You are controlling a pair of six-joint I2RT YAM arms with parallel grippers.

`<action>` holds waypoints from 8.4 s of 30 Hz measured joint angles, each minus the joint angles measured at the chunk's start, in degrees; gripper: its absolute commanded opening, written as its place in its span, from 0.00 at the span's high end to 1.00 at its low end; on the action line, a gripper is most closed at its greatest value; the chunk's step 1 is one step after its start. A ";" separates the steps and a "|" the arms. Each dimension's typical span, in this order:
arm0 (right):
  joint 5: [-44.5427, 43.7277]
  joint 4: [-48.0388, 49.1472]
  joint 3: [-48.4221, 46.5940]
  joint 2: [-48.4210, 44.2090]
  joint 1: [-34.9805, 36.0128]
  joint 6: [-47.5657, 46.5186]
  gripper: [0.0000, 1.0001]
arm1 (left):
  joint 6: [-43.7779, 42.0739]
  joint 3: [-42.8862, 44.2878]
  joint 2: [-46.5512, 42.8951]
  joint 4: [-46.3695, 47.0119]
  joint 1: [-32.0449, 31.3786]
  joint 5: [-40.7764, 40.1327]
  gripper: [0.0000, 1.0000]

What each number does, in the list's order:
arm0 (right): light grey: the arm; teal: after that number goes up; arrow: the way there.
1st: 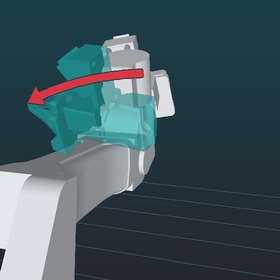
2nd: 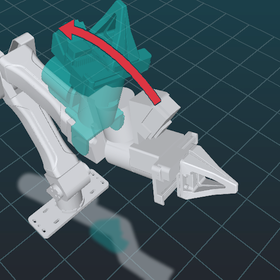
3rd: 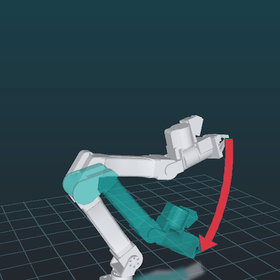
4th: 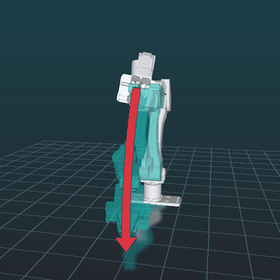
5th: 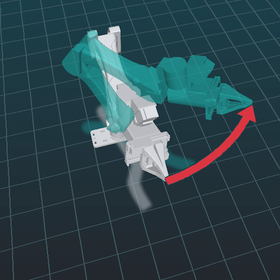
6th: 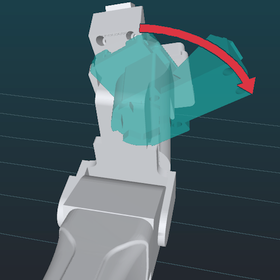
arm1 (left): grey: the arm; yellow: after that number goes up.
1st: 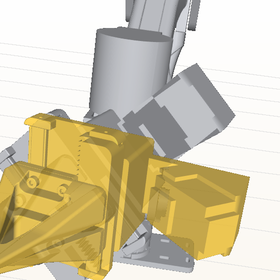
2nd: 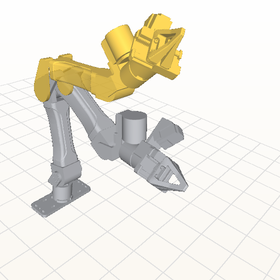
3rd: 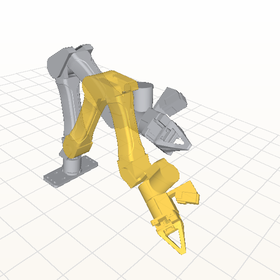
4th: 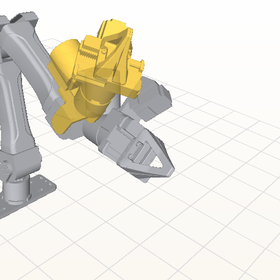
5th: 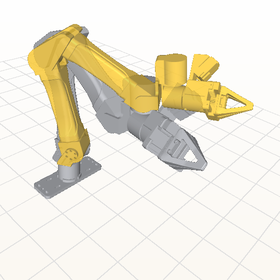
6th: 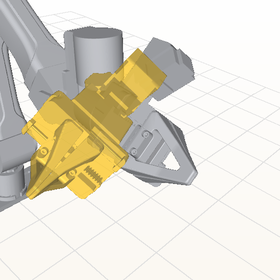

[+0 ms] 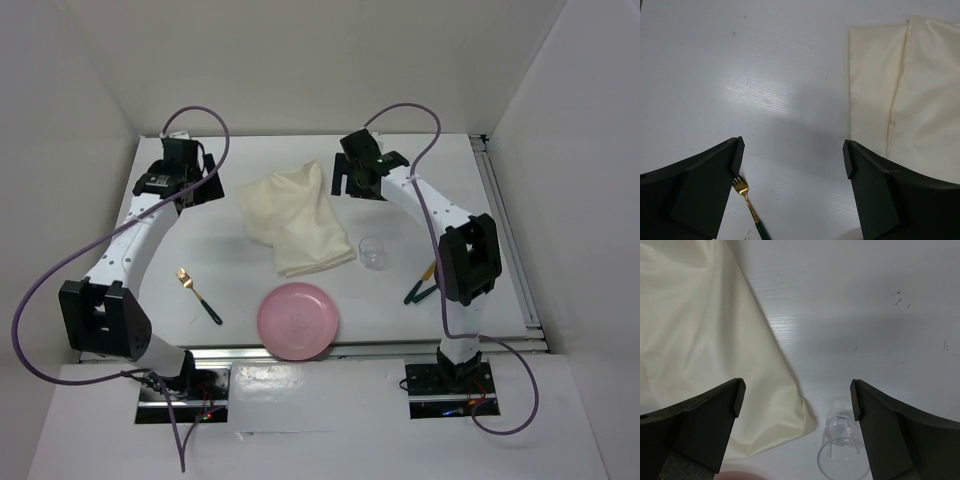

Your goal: Set the dinner table for one person

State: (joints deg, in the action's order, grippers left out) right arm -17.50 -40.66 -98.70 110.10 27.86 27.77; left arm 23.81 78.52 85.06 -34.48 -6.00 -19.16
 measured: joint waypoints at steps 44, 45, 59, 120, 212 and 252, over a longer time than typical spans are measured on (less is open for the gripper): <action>0.31 11.52 3.80 15.10 27.39 -15.10 0.25 | 10.78 -13.29 10.86 9.03 7.23 32.06 0.08; -0.04 11.50 3.80 15.10 27.39 -14.95 0.34 | 10.99 -13.29 11.61 9.88 6.75 32.41 0.08; -1.18 12.20 5.09 14.95 26.80 -15.21 1.00 | 14.25 -9.03 22.29 14.45 1.16 34.49 0.33; 30.38 16.06 23.89 -11.76 -5.66 -4.63 1.00 | 9.42 -6.71 10.34 -3.85 8.72 25.62 0.01; -2.08 18.73 -9.62 19.89 11.72 -13.31 1.00 | 12.59 0.94 27.67 -4.44 6.19 25.31 0.28; 20.63 17.51 22.80 2.54 -1.09 -3.89 0.93 | 9.40 0.24 26.27 -7.10 5.84 21.97 0.28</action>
State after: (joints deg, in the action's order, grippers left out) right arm 3.14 -23.16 -75.90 112.64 26.76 23.88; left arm 33.21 78.76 111.33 -41.58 -0.16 2.81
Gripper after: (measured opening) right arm 0.098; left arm 0.718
